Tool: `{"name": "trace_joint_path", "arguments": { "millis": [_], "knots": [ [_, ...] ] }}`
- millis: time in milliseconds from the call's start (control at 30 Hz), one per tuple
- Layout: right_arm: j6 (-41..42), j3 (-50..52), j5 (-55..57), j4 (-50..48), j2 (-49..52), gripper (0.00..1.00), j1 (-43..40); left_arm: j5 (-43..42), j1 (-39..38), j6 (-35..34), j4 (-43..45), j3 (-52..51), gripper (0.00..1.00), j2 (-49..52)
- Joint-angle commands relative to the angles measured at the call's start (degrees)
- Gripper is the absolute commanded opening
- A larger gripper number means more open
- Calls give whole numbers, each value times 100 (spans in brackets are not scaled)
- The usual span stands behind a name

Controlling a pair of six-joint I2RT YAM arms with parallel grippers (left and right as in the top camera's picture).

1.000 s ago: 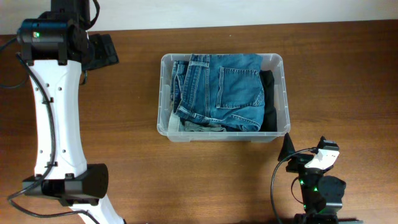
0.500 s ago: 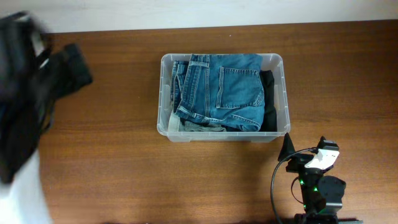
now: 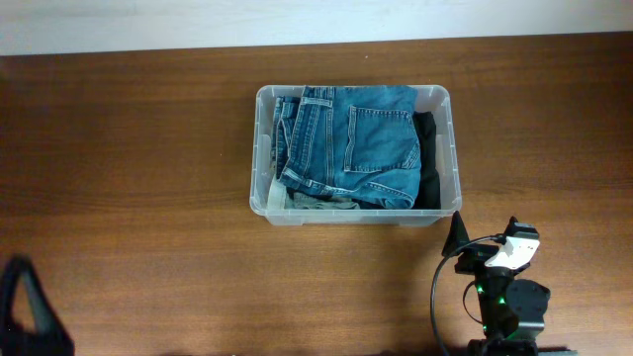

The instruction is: Pack container

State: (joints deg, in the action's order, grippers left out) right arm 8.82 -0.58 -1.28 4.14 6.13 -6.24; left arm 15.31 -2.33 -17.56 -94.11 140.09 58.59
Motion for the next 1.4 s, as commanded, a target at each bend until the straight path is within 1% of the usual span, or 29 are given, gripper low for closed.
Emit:
{"name": "trace_joint_path", "arguments": {
  "millis": [0, 100, 167, 267, 400, 533, 767, 867, 1033, 1133, 1233, 1367],
  "knots": [
    [-24, 26, 50, 37, -52, 99, -50, 55, -2, 9, -240, -55, 99, -214],
    [-24, 26, 50, 37, -52, 99, -50, 59, -2, 11, -256, -48, 99, -326],
    [-24, 26, 50, 37, -52, 99, -50, 114, -2, 188, -256, -48, 99, -365],
    [-22, 26, 50, 37, -52, 99, -50, 96, -2, 201, -256, -48, 99, -413],
    [-22, 26, 50, 37, -52, 99, -50, -415, -2, 201, -256, -48, 99, -511],
    [-22, 26, 50, 37, -52, 99, -50, -713, -2, 201, -256, -61, 100, -621],
    [-22, 26, 50, 37, -52, 99, -50, -761, -2, 201, -256, -61, 99, -850],
    [-24, 26, 50, 37, -52, 99, -50, -761, -2, 201, -256, -212, 99, -1010],
    [-24, 26, 50, 37, -52, 99, -50, -723, -2, 201, -179, -1064, 99, -1412],
    [-24, 26, 50, 37, -52, 99, -50, -599, -2, 203, 210, -1893, 99, -1676],
    [-22, 26, 50, 37, -52, 99, -50, -540, -2, 201, 811, -2846, 99, -1967],
    [-24, 26, 50, 37, -52, 99, -50, -540, -2, 203, 2083, -4586, 99, -2472]
  ]
}}
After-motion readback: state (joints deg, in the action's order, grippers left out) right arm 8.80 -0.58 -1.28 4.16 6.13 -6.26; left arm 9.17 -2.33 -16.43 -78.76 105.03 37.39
